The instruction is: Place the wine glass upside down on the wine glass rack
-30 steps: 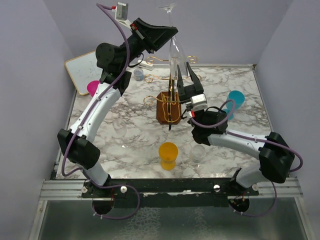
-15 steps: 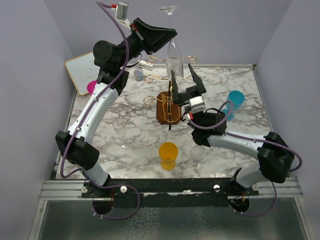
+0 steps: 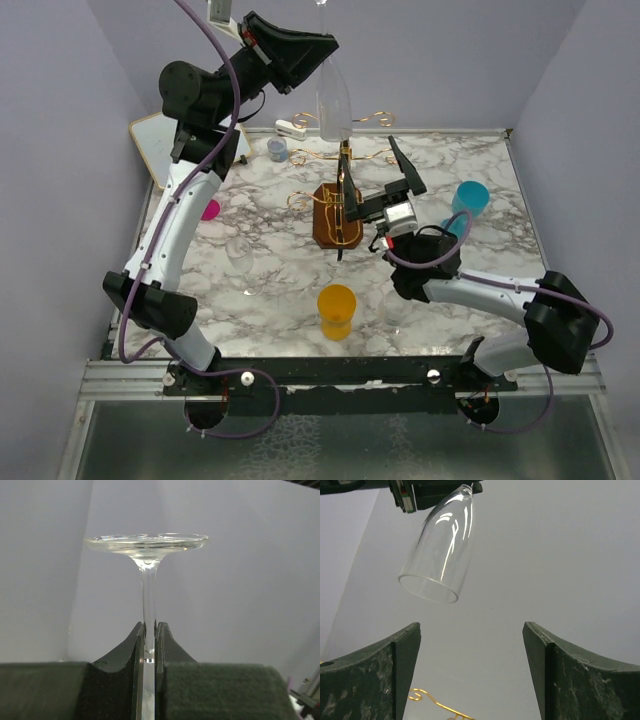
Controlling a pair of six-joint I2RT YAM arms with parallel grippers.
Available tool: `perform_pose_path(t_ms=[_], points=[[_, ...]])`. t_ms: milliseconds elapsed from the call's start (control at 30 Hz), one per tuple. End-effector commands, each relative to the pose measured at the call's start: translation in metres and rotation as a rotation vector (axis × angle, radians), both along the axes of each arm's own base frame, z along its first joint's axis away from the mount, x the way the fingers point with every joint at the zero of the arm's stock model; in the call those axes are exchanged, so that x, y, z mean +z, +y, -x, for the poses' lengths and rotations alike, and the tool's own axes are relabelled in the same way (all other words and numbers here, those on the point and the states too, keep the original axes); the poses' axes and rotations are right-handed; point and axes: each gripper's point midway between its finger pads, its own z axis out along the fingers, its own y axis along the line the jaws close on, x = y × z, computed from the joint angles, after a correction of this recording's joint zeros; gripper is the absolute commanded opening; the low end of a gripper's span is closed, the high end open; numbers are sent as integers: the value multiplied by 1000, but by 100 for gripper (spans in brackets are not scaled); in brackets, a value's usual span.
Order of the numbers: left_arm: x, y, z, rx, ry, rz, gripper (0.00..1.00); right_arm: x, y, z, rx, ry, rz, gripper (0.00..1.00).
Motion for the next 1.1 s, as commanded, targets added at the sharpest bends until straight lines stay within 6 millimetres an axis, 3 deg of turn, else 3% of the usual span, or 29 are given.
perform_pose_path(t_ms=[0, 33, 200, 333, 500, 800, 933, 1067], points=[[9, 24, -12, 166, -141, -93, 0, 14, -32, 28, 2, -54, -117, 86], [8, 32, -18, 206, -159, -107, 0, 12, -33, 29, -9, -49, -106, 99], [1, 81, -54, 415, -224, -171, 0, 4, -44, 33, -37, -8, -66, 99], [-19, 100, -64, 541, -302, -253, 0, 3, -58, 37, -22, 62, -66, 99], [-66, 116, -79, 599, -315, -323, 0, 7, -71, 49, 82, 195, -55, 99], [-170, 145, -140, 637, -314, -450, 0, -6, -87, 55, 126, 354, -55, 99], [-199, 145, -156, 607, -392, -479, 0, -7, -89, 54, 110, 366, -47, 99], [-240, 140, -172, 533, -395, -515, 0, -10, -89, 46, 65, 385, -32, 99]])
